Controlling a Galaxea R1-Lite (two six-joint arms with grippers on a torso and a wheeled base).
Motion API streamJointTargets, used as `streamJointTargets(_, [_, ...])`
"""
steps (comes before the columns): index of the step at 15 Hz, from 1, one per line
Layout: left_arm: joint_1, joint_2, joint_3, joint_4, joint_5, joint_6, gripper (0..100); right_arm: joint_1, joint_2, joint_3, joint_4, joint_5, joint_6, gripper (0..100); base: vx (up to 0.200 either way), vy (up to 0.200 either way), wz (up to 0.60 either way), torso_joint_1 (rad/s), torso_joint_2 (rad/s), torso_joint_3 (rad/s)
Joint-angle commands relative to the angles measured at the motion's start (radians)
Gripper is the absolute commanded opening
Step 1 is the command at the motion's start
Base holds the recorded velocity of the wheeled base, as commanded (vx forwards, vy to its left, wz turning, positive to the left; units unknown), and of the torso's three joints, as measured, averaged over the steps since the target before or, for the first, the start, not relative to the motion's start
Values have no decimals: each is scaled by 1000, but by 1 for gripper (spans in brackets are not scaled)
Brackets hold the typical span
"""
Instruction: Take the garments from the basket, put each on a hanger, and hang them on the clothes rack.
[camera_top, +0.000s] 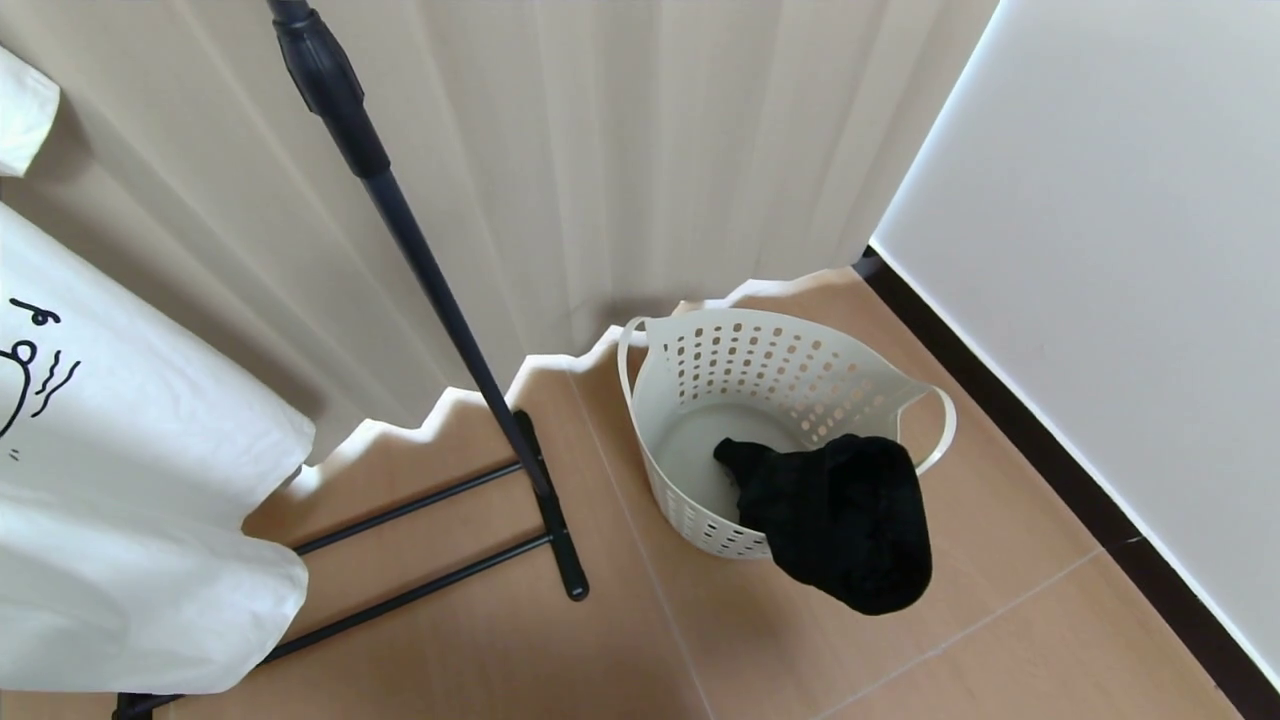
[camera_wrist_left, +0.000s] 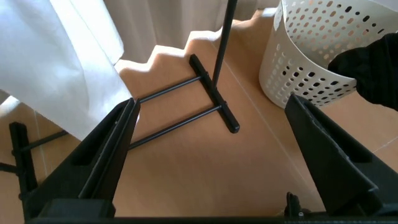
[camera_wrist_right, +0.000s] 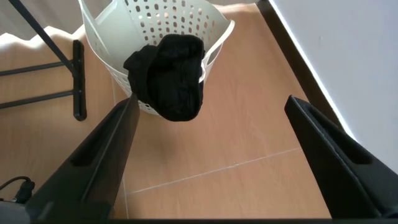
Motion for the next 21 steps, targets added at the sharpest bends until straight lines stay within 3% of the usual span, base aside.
streamJointTargets(1, [0, 0, 0, 0, 0, 0, 100, 0, 0, 0, 1, 1, 0, 100, 0, 0, 0, -7, 12, -198])
streamJointTargets(15, [0, 0, 0, -4, 20, -5, 100, 8, 23, -5, 11, 4, -12, 100, 0, 0, 0, 3, 3, -152])
streamJointTargets(17, [0, 0, 0, -4, 19, -5, 100, 19, 127, -6, -16, 10, -37, 100, 0, 0, 0, 0, 0, 0])
streamJointTargets(19, [0, -2, 0, -4, 19, -5, 100, 31, 300, 1, -173, 10, -72, 100, 0, 0, 0, 0, 0, 0])
streamJointTargets(20, [0, 0, 0, -4, 19, -5, 100, 32, 325, 0, -189, 10, -77, 100, 0, 0, 0, 0, 0, 0])
streamJointTargets(21, [0, 0, 0, -4, 17, -5, 100, 60, 483, -20, -268, 11, -84, 100, 0, 0, 0, 0, 0, 0])
